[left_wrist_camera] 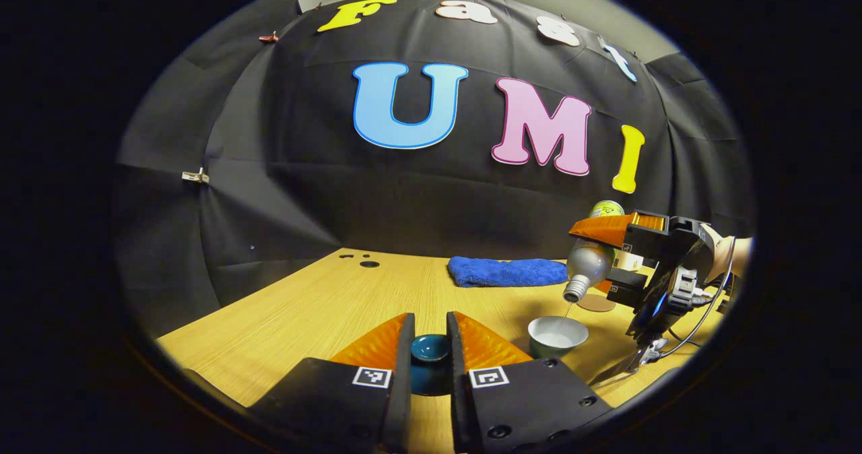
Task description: Open the teacup lid with one hand, grasp the water bottle and pour water into the teacup with the other hand; after pouring, place the water bottle on the coaster and then close the teacup lid.
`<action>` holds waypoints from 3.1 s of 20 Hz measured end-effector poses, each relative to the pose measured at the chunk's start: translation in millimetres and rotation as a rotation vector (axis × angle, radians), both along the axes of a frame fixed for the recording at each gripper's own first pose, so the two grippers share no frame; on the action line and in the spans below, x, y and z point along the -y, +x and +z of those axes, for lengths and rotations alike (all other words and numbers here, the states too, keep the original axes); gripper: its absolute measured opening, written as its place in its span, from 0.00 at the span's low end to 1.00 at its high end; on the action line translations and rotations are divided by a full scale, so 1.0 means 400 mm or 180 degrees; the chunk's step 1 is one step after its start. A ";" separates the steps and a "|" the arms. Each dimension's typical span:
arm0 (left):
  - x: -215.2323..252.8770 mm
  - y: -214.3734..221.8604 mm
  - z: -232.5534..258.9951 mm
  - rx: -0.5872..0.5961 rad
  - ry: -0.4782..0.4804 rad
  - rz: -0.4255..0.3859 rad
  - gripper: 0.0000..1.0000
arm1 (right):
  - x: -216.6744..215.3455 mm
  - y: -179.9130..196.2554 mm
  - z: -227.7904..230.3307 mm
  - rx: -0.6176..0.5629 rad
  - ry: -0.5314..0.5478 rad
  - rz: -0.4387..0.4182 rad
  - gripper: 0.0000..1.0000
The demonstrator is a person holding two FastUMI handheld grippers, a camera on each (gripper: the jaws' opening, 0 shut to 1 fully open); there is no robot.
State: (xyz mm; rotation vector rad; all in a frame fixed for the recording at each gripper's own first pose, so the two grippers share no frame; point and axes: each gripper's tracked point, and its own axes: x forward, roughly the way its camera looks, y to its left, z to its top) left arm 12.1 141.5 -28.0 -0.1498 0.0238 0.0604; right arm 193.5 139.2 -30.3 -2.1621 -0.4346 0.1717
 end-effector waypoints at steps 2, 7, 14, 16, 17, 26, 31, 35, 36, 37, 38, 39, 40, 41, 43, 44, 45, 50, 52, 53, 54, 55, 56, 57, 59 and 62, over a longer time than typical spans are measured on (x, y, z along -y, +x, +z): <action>-0.001 -0.003 0.001 0.0004 0.0002 -0.0002 0.28 | 0.001 0.000 0.006 0.0025 -0.0009 0.0010 0.78; 0.002 -0.002 -0.004 -0.0010 -0.0017 -0.0011 0.28 | -0.007 0.004 0.025 0.0071 -0.0126 0.0052 0.78; 0.004 -0.001 -0.001 -0.0002 -0.0040 -0.0013 0.28 | -0.008 0.002 0.035 0.0096 -0.0136 0.0057 0.78; 0.005 -0.006 0.001 0.0003 -0.0037 -0.0023 0.28 | -0.009 0.002 0.033 0.0102 -0.0154 0.0052 0.78; 0.007 -0.001 0.001 0.0005 -0.0037 -0.0026 0.28 | -0.007 0.000 0.032 0.0105 -0.0166 0.0048 0.78; 0.010 -0.004 -0.004 -0.0011 -0.0069 -0.0031 0.28 | -0.008 0.002 0.034 0.0113 -0.0199 0.0035 0.78; 0.015 -0.004 -0.001 0.0001 -0.0065 -0.0040 0.28 | -0.010 0.000 0.031 0.0110 -0.0217 0.0035 0.78; 0.014 -0.004 0.000 0.0006 -0.0062 -0.0033 0.28 | -0.013 -0.005 0.026 0.0097 -0.0238 0.0042 0.78; 0.013 -0.004 0.002 0.0008 -0.0063 -0.0032 0.28 | -0.012 -0.007 0.025 0.0090 -0.0239 0.0044 0.78; 0.014 -0.005 0.000 0.0008 -0.0067 -0.0032 0.28 | -0.015 -0.006 0.025 0.0083 -0.0244 0.0049 0.78; 0.013 -0.006 -0.001 0.0007 -0.0071 -0.0033 0.28 | -0.016 -0.007 0.024 0.0077 -0.0250 0.0053 0.78; 0.014 -0.006 -0.004 0.0004 -0.0078 -0.0033 0.28 | -0.015 -0.007 0.023 0.0075 -0.0254 0.0054 0.78; 0.014 -0.006 -0.003 0.0001 -0.0084 -0.0035 0.28 | -0.014 -0.008 0.022 0.0068 -0.0259 0.0051 0.78; 0.015 -0.006 -0.005 -0.0002 -0.0088 -0.0038 0.28 | -0.014 -0.008 0.021 0.0062 -0.0266 0.0048 0.78; 0.013 -0.005 -0.005 -0.0001 -0.0090 -0.0038 0.28 | -0.013 -0.005 0.023 0.0058 -0.0275 0.0040 0.78; 0.012 -0.005 -0.003 0.0002 -0.0087 -0.0034 0.28 | -0.011 -0.006 0.023 0.0056 -0.0275 0.0036 0.78; 0.012 -0.007 -0.005 0.0002 -0.0084 -0.0034 0.28 | -0.011 -0.004 0.024 0.0050 -0.0269 0.0026 0.78; 0.018 -0.004 0.001 -0.0003 -0.0080 -0.0036 0.28 | -0.002 -0.005 0.029 0.0021 -0.0166 -0.0012 0.78; 0.016 -0.010 0.003 -0.0001 -0.0074 -0.0021 0.28 | 0.020 -0.009 0.019 -0.0100 0.0042 -0.0070 0.78; 0.018 -0.011 0.002 -0.0003 -0.0069 -0.0016 0.28 | 0.035 -0.012 0.013 -0.0181 0.0199 -0.0117 0.78; 0.019 -0.013 0.004 -0.0004 -0.0072 -0.0016 0.28 | 0.046 -0.017 0.013 -0.0265 0.0381 -0.0152 0.78; 0.022 -0.012 0.003 -0.0013 -0.0084 -0.0019 0.28 | 0.058 -0.025 0.015 -0.0354 0.0568 -0.0193 0.78; 0.026 -0.011 0.002 -0.0027 -0.0094 -0.0021 0.28 | 0.062 -0.029 0.016 -0.0448 0.0764 -0.0243 0.78; 0.030 -0.011 0.003 -0.0033 -0.0105 -0.0031 0.28 | 0.072 -0.037 0.017 -0.0528 0.0959 -0.0290 0.78; 0.043 -0.012 0.007 -0.0036 -0.0118 -0.0058 0.28 | 0.089 -0.049 0.031 -0.0638 0.1363 -0.0366 0.78; 0.058 -0.014 0.023 -0.0011 -0.0081 -0.0078 0.28 | 0.133 -0.060 0.037 -0.0965 0.2210 -0.0576 0.78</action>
